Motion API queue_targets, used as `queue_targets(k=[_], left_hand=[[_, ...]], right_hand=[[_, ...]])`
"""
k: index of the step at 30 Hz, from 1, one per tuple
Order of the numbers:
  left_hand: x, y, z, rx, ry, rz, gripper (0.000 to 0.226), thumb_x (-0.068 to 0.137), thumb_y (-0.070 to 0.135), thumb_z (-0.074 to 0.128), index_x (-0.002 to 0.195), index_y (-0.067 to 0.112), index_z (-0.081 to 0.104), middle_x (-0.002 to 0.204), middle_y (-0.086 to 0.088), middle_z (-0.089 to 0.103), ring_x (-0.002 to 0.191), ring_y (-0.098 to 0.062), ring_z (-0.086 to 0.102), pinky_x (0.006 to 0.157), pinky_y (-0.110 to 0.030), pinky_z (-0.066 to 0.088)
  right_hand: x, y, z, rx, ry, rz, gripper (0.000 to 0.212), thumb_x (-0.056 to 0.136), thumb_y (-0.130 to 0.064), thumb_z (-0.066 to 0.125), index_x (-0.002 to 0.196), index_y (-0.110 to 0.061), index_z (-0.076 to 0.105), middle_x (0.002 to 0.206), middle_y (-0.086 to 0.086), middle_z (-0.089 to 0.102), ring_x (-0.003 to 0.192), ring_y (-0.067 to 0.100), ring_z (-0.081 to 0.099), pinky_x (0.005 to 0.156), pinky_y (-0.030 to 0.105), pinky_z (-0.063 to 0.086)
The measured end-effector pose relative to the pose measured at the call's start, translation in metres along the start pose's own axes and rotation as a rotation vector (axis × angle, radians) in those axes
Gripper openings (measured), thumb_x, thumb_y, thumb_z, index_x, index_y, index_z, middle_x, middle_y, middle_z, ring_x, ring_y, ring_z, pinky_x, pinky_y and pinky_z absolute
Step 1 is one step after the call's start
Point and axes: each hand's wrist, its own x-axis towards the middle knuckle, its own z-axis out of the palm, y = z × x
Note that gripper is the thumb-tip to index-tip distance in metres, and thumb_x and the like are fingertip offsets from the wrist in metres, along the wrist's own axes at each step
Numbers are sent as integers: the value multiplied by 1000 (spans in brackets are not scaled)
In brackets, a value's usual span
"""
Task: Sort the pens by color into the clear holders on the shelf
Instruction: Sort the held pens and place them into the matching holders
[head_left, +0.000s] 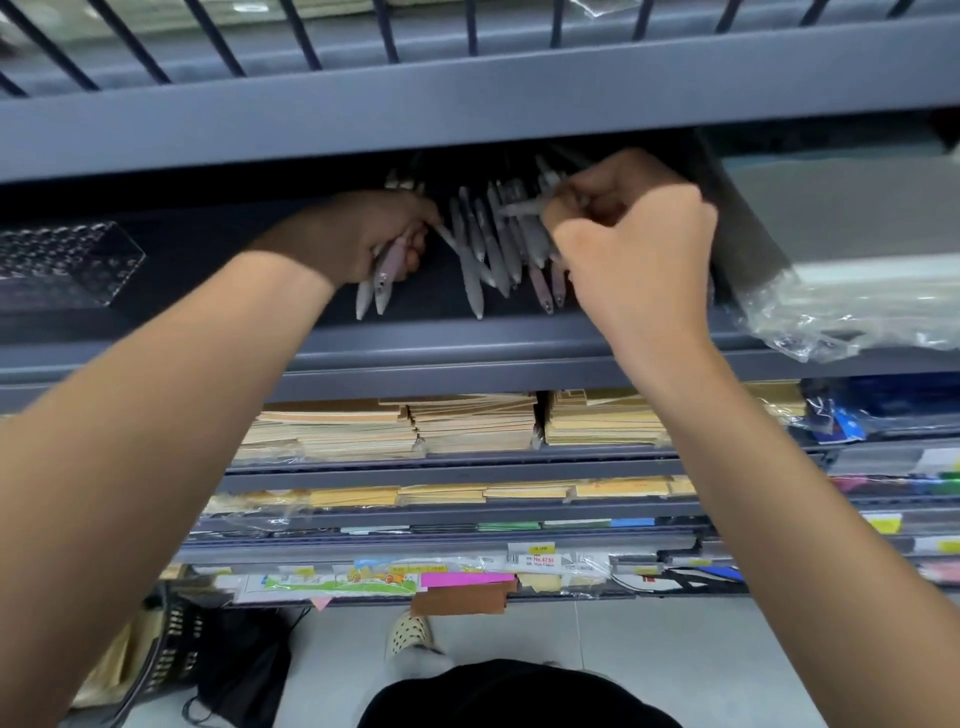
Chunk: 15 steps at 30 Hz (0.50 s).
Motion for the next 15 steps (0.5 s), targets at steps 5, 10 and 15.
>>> queue_targets(k=[5,10,15], left_hand=[[-4,-1,6,-47,-10,16,34,98,19,53,65,17,44,40,5,44,28,-7,39,35,-8,31],[-13,-8,4,-215,76,71,27,92,14,58,68,17,48,45,3,47,31,-9,40,35,-12,33],[-24,-24,0,-472,268,222,20,86,12,67,70,12,55,44,2,52,33,-14,44,38,-17,36]], right_hand=[[-13,13,-12,200,46,144,7,78,-23,60,75,-18,65,65,2,71,61,19,72,64,44,59],[-31,25,-26,670,-71,505,7,88,-7,61,93,-2,60,81,14,75,78,25,75,66,27,59],[-47,40,-34,765,-238,570,12,88,-15,68,95,-6,63,88,13,75,72,16,69,64,22,53]])
